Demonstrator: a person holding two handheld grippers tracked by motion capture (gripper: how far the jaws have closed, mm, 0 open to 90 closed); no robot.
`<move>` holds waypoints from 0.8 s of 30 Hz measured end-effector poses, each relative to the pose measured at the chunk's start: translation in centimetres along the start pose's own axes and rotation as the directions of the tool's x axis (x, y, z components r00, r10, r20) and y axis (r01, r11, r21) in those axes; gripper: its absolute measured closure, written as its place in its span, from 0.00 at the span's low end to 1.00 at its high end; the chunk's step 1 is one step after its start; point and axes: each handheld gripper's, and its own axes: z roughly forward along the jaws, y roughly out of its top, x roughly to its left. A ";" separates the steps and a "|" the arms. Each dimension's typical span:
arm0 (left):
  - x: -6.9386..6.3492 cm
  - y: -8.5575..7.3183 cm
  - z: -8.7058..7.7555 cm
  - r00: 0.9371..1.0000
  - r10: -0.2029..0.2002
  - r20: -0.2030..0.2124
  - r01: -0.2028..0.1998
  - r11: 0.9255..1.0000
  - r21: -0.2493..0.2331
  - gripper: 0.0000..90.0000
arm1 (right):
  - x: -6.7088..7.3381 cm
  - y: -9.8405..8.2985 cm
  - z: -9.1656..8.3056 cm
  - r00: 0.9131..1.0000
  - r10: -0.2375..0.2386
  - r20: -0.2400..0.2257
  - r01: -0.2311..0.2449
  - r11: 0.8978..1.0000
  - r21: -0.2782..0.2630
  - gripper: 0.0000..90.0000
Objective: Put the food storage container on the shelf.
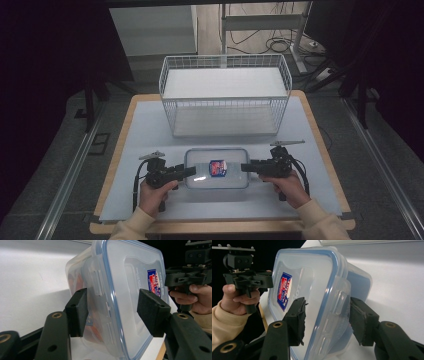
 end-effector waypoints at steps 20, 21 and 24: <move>-0.7 -0.5 -0.4 1.000 0.015 -0.015 -0.016 1.000 -0.020 0.50 | 0.6 -0.6 -0.4 1.000 -0.019 0.007 0.020 0.999 -0.034 0.57; -0.8 -0.4 -0.5 1.000 0.016 -0.016 -0.016 1.000 -0.017 0.50 | 0.7 -0.6 -0.4 1.000 -0.015 0.006 0.015 0.999 -0.034 0.58; -0.9 -0.4 -0.4 1.000 0.016 -0.015 -0.016 1.000 -0.022 0.50 | 0.7 -0.6 -0.5 1.000 0.002 0.003 -0.002 0.999 -0.035 0.58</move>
